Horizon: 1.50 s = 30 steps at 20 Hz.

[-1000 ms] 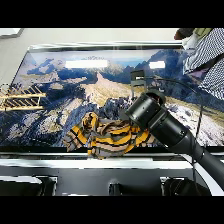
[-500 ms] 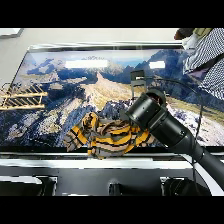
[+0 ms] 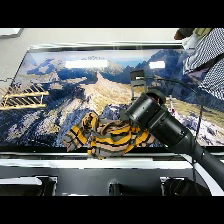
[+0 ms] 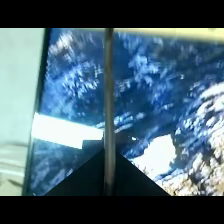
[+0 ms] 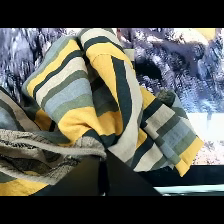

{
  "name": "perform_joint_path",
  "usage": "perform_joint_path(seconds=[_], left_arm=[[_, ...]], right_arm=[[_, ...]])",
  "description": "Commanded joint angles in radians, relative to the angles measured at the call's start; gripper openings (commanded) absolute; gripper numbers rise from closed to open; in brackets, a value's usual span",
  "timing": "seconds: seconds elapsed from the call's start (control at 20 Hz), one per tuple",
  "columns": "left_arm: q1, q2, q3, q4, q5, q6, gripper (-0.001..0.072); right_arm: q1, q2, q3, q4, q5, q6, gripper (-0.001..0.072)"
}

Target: Fold the clothes and pants, and hang the long-sleeved shirts on hangers.

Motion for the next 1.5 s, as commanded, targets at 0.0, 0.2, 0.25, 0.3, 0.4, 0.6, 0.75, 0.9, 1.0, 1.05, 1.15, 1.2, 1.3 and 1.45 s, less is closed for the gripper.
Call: perform_joint_path(seconds=[0.0, 0.2, 0.25, 0.3, 0.4, 0.6, 0.75, 0.9, 1.0, 1.05, 1.15, 1.2, 1.3, 1.45], left_arm=[[-0.017, 0.077, 0.018, -0.048, 0.145, -0.071, 0.0019], [-0.043, 0.172, 0.019, -0.064, 0.284, -0.186, 0.0019], [-0.050, 0.188, 0.019, -0.084, 0.282, -0.192, 0.0019], [-0.064, 0.206, 0.019, -0.101, 0.275, -0.193, 0.0019], [-0.109, 0.238, 0.018, -0.123, 0.267, -0.193, 0.0019], [-0.260, 0.294, 0.017, -0.139, 0.228, -0.192, 0.0018], [-0.412, 0.343, -0.018, -0.142, 0.168, -0.092, 0.0018], [-0.537, 0.389, -0.107, -0.217, 0.020, 0.113, 0.0018], [-0.560, 0.420, -0.183, -0.367, -0.124, 0.237, 0.0015], [-0.555, 0.437, -0.221, -0.437, -0.187, 0.270, 0.0016], [-0.529, 0.472, -0.276, -0.510, -0.339, 0.310, 0.0014], [-0.519, 0.490, -0.296, -0.511, -0.410, 0.317, 0.0013], [-0.508, 0.549, -0.363, -0.517, -0.431, 0.335, 0.0013], [-0.508, 0.642, -0.466, -0.522, -0.498, 0.345, 0.0013]], right_arm=[[0.001, -0.001, 0.000, 0.000, -0.002, 0.001, 0.0026], [0.001, -0.001, 0.000, 0.000, -0.001, 0.002, 0.0026], [0.001, -0.001, 0.000, 0.000, -0.001, 0.008, 0.0026], [0.001, -0.001, 0.000, 0.000, -0.003, 0.020, 0.0026], [0.001, -0.001, 0.000, -0.002, -0.013, 0.028, 0.0026], [0.001, -0.001, 0.000, -0.005, -0.023, 0.036, 0.0026], [0.001, -0.001, 0.000, -0.018, -0.028, 0.039, 0.0026], [0.000, -0.001, 0.000, -0.031, -0.032, 0.038, 0.0026], [0.000, -0.001, 0.000, -0.033, -0.032, 0.038, 0.0026], [0.000, -0.001, 0.000, -0.038, -0.033, 0.038, 0.0026], [0.000, -0.001, 0.000, -0.047, -0.035, 0.038, 0.0026], [0.000, -0.001, 0.000, -0.056, -0.035, 0.038, 0.0026], [0.000, -0.001, 0.000, -0.086, -0.036, 0.039, 0.0026], [0.000, -0.011, 0.000, -0.113, -0.033, 0.039, 0.0026]])
